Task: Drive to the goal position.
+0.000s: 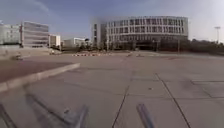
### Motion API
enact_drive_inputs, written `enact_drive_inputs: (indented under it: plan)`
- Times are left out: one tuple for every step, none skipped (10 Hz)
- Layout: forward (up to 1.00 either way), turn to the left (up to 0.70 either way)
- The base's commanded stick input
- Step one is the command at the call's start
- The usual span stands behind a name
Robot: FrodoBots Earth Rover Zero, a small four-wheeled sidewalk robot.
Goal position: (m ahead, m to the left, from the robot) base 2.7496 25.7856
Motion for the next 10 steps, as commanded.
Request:
enact_drive_inputs:
  plan:
    - [0.70, 0.00]
    - [0.70, 0.00]
    - [0.70, 0.00]
    - [0.70, 0.00]
    - [0.70, 0.00]
    - [0.70, 0.00]
    - [0.70, 0.00]
    - [0.70, 0.00]
    - [0.70, 0.00]
    - [0.70, 0.00]
